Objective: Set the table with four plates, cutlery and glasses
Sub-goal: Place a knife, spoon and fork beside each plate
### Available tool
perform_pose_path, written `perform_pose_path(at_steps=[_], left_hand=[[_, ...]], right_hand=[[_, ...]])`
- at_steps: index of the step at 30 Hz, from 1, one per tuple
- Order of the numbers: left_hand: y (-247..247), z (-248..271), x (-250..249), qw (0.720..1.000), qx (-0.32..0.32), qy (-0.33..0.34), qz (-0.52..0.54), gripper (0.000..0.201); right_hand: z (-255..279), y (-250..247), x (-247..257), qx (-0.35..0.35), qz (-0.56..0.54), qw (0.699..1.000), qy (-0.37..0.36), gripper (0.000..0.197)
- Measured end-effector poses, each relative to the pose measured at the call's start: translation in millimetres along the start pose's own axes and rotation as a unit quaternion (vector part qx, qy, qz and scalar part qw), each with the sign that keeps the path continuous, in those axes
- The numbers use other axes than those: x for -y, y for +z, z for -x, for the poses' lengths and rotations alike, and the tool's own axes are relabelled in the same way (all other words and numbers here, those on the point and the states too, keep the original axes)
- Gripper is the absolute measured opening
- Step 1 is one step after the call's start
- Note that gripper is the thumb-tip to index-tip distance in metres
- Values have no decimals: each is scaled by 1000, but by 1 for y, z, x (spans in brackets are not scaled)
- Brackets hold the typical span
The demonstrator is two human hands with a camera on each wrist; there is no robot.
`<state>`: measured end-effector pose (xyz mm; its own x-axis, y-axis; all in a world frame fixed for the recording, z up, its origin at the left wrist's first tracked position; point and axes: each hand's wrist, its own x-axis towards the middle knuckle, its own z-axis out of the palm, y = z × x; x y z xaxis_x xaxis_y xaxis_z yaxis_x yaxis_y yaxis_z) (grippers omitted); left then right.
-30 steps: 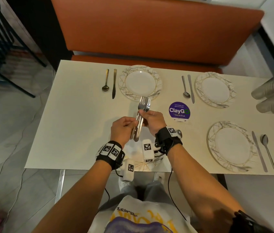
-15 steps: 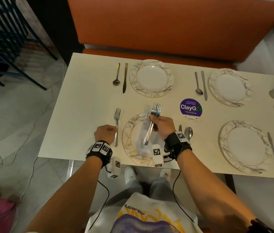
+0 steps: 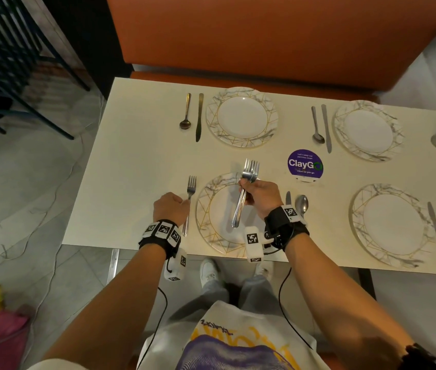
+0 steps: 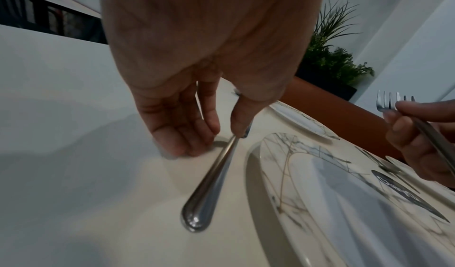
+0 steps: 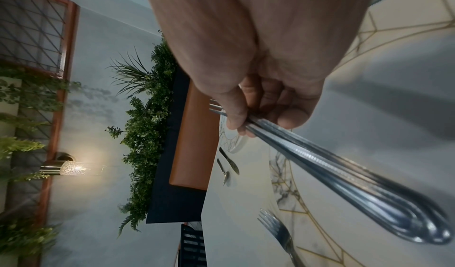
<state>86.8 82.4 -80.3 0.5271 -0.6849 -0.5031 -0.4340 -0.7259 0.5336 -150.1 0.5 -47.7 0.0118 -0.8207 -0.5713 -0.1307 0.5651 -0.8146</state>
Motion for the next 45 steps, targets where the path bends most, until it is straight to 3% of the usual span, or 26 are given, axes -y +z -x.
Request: perform_pose_path(at_steps=[6,17,21,25,27,30,36,39,41,45], left_hand=[[5,-11,-10,999,-1,34,1,16],[6,4,10,1000,0,15,17,12],[4,6,8,1000,-4,16,3,22],[0,14,-1,998,-55,18,6,26],[-2,19,-11,995,-86,36,29,19],[1,25,-34,987,-99,113,64,13],[26,48,-102,967,10,211,145,10],[43,62,-137,953,118,216,177,10],[53,75,-158,940,187,226,172,13],[76,93,-189,927,231,233,183,28]], right_hand=[[3,-7,-5,-1,0,1000,-1,24],[-1,-3,-13,-1,17,1000,0,27],[1,-5,-13,1,20,1000,4,29],[3,-11,-11,-2,12,1000,0,25],[5,-16,-10,-2,10,1000,-2,25],[9,-24,-4,-6,4,1000,-8,22],[15,-48,9,-21,10,999,-29,27],[14,-66,15,-25,2,999,-46,35],[12,-79,20,-21,2,998,-54,30],[6,-114,29,-23,-19,997,-65,32]])
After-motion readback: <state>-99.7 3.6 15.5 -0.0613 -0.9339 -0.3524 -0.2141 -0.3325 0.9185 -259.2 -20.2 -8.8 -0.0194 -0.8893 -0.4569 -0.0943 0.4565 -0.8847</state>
